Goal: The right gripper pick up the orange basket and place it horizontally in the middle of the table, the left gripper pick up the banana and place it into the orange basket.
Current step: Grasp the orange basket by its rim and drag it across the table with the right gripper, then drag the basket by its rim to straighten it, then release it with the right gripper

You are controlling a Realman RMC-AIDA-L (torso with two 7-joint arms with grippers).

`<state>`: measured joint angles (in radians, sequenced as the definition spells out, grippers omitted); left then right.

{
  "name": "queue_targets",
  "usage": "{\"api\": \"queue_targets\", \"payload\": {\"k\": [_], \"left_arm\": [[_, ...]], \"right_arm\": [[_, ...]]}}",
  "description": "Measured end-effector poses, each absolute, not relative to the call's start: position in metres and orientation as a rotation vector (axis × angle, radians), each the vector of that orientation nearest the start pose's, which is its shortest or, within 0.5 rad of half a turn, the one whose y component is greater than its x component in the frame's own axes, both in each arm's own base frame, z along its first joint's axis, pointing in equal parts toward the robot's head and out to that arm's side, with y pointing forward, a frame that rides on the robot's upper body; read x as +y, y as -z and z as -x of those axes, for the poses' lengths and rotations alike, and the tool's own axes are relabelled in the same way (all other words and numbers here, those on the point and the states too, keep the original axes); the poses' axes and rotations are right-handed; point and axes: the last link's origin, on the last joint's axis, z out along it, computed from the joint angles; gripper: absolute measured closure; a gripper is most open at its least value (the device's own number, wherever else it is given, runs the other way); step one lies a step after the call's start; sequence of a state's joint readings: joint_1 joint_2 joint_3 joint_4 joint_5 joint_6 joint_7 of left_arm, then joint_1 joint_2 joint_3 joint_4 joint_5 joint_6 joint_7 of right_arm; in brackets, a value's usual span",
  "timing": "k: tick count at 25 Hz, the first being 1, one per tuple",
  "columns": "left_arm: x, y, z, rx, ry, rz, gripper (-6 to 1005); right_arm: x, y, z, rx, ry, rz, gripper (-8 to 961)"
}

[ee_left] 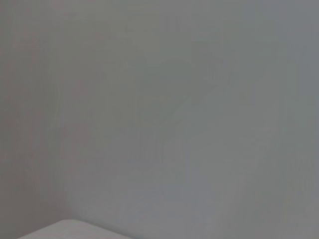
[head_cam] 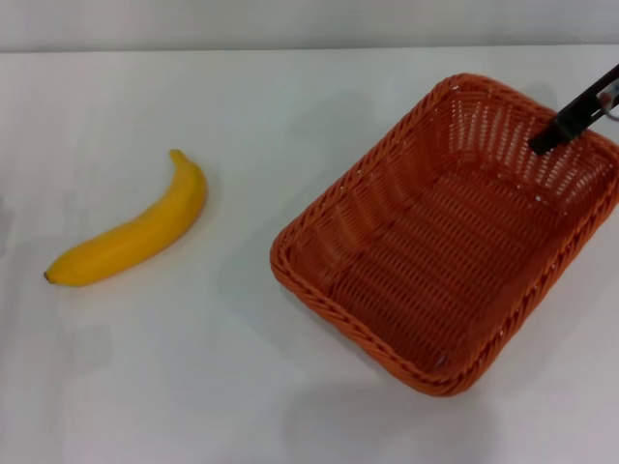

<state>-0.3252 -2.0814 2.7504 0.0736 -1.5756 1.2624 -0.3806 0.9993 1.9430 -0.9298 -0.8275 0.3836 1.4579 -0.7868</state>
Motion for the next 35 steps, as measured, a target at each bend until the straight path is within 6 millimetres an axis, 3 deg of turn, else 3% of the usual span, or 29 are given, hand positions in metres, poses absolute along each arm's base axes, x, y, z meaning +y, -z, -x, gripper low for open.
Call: {"api": "queue_targets", "payload": {"k": [5, 14, 25, 35], "left_arm": [[0.274, -0.023, 0.395, -0.820, 0.768, 1.207, 108], [0.278, -0.025, 0.393, -0.813, 0.774, 1.202, 109], [0.284, -0.028, 0.391, -0.795, 0.775, 1.209, 109], [0.286, -0.034, 0.393, -0.772, 0.759, 1.213, 107]], "right_arm": [[0.446, -0.083, -0.181, 1.110, 0.321, 2.476, 721], [0.443, -0.109, -0.187, 1.347, 0.117, 2.407, 760], [0.432, -0.117, -0.205, 1.630, -0.281, 2.317, 779], [0.411, -0.107, -0.247, 1.810, -0.547, 2.047, 778]]}}
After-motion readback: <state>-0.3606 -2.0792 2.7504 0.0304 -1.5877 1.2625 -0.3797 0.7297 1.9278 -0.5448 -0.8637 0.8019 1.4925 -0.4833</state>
